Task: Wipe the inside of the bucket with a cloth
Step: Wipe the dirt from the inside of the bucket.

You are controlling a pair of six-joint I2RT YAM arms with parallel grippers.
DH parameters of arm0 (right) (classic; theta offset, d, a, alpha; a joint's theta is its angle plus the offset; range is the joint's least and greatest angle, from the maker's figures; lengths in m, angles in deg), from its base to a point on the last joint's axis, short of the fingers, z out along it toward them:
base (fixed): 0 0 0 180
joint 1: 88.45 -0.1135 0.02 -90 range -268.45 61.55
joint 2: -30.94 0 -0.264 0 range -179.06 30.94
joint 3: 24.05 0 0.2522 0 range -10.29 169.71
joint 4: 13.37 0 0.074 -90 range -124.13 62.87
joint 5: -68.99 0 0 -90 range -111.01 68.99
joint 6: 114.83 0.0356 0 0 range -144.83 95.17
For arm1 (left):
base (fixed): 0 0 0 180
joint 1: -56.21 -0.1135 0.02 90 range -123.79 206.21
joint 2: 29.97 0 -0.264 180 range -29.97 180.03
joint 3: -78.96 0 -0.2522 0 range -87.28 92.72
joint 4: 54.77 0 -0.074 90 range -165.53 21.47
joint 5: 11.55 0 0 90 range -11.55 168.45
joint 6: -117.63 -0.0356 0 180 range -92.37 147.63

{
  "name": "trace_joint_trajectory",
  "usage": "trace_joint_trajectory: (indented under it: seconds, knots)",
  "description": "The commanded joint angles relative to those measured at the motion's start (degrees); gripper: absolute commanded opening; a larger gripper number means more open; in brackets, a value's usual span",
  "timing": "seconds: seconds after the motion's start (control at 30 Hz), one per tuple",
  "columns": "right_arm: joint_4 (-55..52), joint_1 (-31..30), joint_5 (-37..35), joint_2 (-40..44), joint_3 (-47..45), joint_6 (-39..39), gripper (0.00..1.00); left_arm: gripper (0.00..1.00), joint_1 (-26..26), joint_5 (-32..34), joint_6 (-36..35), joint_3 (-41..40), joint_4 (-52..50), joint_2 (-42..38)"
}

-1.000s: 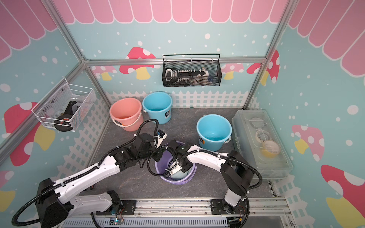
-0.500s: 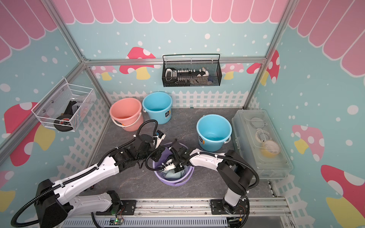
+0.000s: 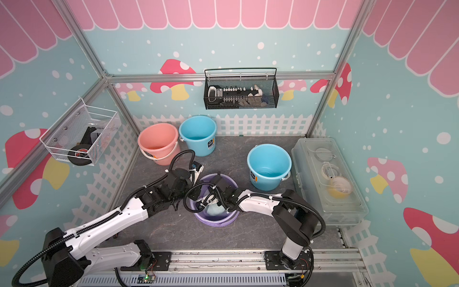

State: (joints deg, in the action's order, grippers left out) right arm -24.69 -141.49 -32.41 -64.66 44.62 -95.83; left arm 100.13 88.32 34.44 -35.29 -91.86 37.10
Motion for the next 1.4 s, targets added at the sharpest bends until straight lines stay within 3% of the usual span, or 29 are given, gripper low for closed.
trace_joint_trajectory:
  seconds: [0.0,0.13,0.33,0.5,0.67,0.87,1.0,1.17,1.37]
  knots:
    - [-5.60,-0.97,-7.54,2.72,1.50,-9.19,0.03,0.00,1.08,0.31,0.07,0.30,3.74,-0.63]
    - [-19.89,-0.93,-9.65,2.97,4.15,-10.84,0.03,0.00,1.08,1.29,-0.53,0.83,2.64,-0.86]
    - [-44.57,-0.91,-6.35,-0.19,11.20,-3.85,0.03,0.00,1.08,2.23,-1.09,1.29,1.34,-1.41]
    - [-52.15,-0.88,2.64,-0.33,11.62,-0.02,0.02,0.00,1.08,2.61,-1.27,1.38,1.18,-1.68]
    - [-54.43,-0.16,17.01,-0.19,12.05,2.24,0.02,0.00,1.08,1.97,-0.77,1.21,1.21,-1.07]
    - [-45.99,1.35,35.56,-0.61,11.43,5.99,0.01,0.00,1.10,0.97,0.02,1.10,2.03,-0.36]
    - [-30.82,1.43,39.86,0.15,8.77,11.77,0.01,0.00,1.09,-0.43,0.69,1.14,2.71,0.25]
    - [-8.54,1.40,32.14,3.78,3.22,17.34,0.02,0.00,1.04,-1.61,1.19,1.55,2.37,2.32]
    - [0.58,1.36,20.45,10.30,-1.94,12.38,0.03,0.00,-0.16,-5.45,1.51,2.42,1.64,3.86]
